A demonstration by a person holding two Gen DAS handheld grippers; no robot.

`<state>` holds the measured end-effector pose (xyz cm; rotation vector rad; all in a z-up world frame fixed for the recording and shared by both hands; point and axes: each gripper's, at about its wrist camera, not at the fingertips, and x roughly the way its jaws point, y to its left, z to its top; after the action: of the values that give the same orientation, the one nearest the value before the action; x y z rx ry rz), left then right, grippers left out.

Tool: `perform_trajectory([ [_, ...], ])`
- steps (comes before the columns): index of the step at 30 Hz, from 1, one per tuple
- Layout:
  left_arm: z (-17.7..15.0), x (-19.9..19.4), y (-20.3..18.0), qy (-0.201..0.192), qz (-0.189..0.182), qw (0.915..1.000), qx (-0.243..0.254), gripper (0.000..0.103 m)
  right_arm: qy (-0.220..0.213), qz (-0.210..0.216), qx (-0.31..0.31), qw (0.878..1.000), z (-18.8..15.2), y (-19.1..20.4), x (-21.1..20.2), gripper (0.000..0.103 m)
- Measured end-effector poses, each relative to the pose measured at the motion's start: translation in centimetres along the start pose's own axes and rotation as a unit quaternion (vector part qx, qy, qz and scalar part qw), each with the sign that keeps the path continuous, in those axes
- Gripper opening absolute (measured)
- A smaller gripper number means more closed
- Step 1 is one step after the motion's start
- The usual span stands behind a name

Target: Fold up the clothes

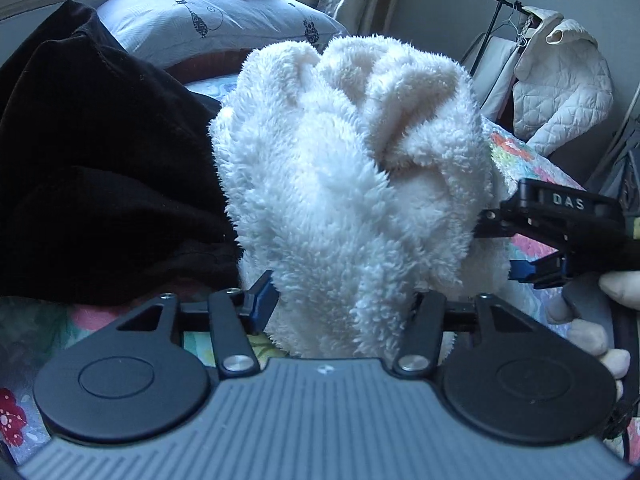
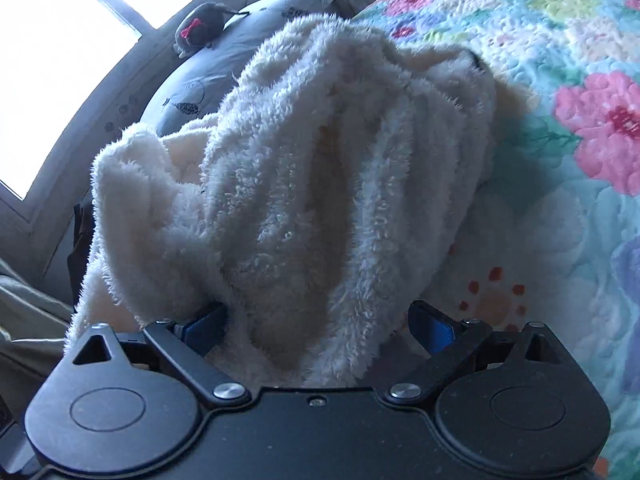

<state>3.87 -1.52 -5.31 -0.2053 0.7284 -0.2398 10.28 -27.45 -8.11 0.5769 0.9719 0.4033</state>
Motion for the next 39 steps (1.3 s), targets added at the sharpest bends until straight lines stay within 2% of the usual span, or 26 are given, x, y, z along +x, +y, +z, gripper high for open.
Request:
perform_trajectory([
  [2, -0.1, 0.2, 0.1, 0.004, 0.004, 1.0000, -0.001, 0.054, 0.001, -0.003, 0.007, 1.000, 0.4, -0.5, 0.8, 0.089],
  [4, -0.2, 0.3, 0.5, 0.003, 0.007, 1.0000, -0.006, 0.056, -0.008, 0.004, -0.003, 1.000, 0.7, -0.4, 0.5, 0.065],
  [5, -0.2, 0.2, 0.7, 0.002, 0.008, 0.9999, -0.010, 0.058, -0.019, 0.002, -0.016, 1.000, 0.9, -0.1, -0.1, 0.060],
  [7, -0.1, 0.0, 1.2, -0.002, 0.008, 0.9998, -0.016, 0.060, -0.042, -0.001, -0.043, 0.998, 1.3, 0.6, -1.5, 0.038],
  [8, 0.0, -0.1, 1.4, -0.003, 0.007, 0.9998, -0.017, 0.060, -0.054, -0.002, -0.056, 0.997, 1.5, 0.9, -2.2, 0.032],
  [9, 0.1, -0.1, 1.4, -0.004, 0.005, 0.9998, -0.017, 0.060, -0.065, -0.004, -0.069, 0.995, 1.7, 1.3, -2.9, 0.015],
  [10, 0.2, -0.2, 1.4, -0.005, 0.004, 0.9998, -0.017, 0.060, -0.081, -0.003, -0.079, 0.994, 1.9, 1.6, -4.1, 0.014],
  [13, 0.6, -0.7, 1.2, -0.010, -0.010, 0.9997, -0.019, 0.060, -0.132, -0.001, -0.102, 0.986, 2.5, 2.8, -8.0, 0.014],
  [15, 0.7, -1.0, 0.9, -0.015, -0.013, 0.9997, -0.015, 0.061, -0.117, -0.003, -0.089, 0.989, 2.1, 2.4, -7.4, 0.014],
  [17, 0.8, -0.8, 0.7, -0.018, -0.009, 0.9996, -0.017, 0.069, -0.096, -0.005, -0.072, 0.993, 1.7, 1.9, -6.3, 0.016],
  [19, 1.2, -0.3, 0.5, -0.023, -0.003, 0.9995, -0.023, 0.074, -0.074, -0.008, -0.055, 0.996, 1.2, 1.3, -5.2, 0.031],
  [20, 1.4, 0.2, 0.4, -0.028, 0.002, 0.9993, -0.024, 0.082, -0.063, -0.009, -0.046, 0.997, 1.0, 1.1, -4.7, 0.039],
  [21, 1.7, 0.9, 0.3, -0.028, 0.010, 0.9993, -0.023, 0.088, -0.052, -0.010, -0.038, 0.998, 0.7, 0.8, -4.1, 0.054],
  [22, 1.9, 1.8, 0.1, -0.019, 0.019, 0.9994, -0.019, 0.100, -0.041, -0.012, -0.029, 0.999, 0.5, 0.5, -3.6, 0.061],
  [23, 2.1, 3.0, -0.1, -0.002, 0.023, 0.9997, -0.011, 0.101, -0.030, -0.013, -0.020, 0.999, 0.3, 0.3, -3.0, 0.064],
  [25, 1.9, 4.6, 0.0, 0.030, 0.032, 0.9990, -0.003, 0.096, -0.008, -0.015, -0.003, 1.000, -0.2, -0.3, -2.0, 0.079],
  [27, 1.3, 5.2, 0.5, 0.027, 0.033, 0.9989, -0.018, 0.074, 0.014, -0.018, 0.014, 1.000, -0.6, -0.8, -0.9, 0.081],
  [28, 1.2, 5.4, 0.8, 0.030, 0.033, 0.9988, -0.022, 0.059, 0.021, -0.016, 0.026, 0.999, -0.7, -1.0, -0.7, 0.082],
  [31, 1.0, 5.7, 1.1, 0.030, 0.032, 0.9989, -0.017, 0.053, 0.031, -0.021, 0.054, 0.998, -0.9, -2.1, 1.0, 0.092],
  [36, 1.0, 5.7, 1.3, 0.025, 0.028, 0.9992, -0.015, 0.053, 0.028, 0.000, 0.073, 0.997, -1.0, -2.9, 2.5, 0.094],
  [38, 0.9, 5.6, 1.2, 0.023, 0.026, 0.9993, -0.014, 0.053, 0.019, 0.024, 0.061, 0.998, -1.0, -2.7, 2.5, 0.070],
  [39, 1.0, 5.6, 1.2, 0.022, 0.024, 0.9994, -0.014, 0.053, 0.010, 0.028, 0.051, 0.998, -0.9, -2.4, 1.9, 0.055],
])
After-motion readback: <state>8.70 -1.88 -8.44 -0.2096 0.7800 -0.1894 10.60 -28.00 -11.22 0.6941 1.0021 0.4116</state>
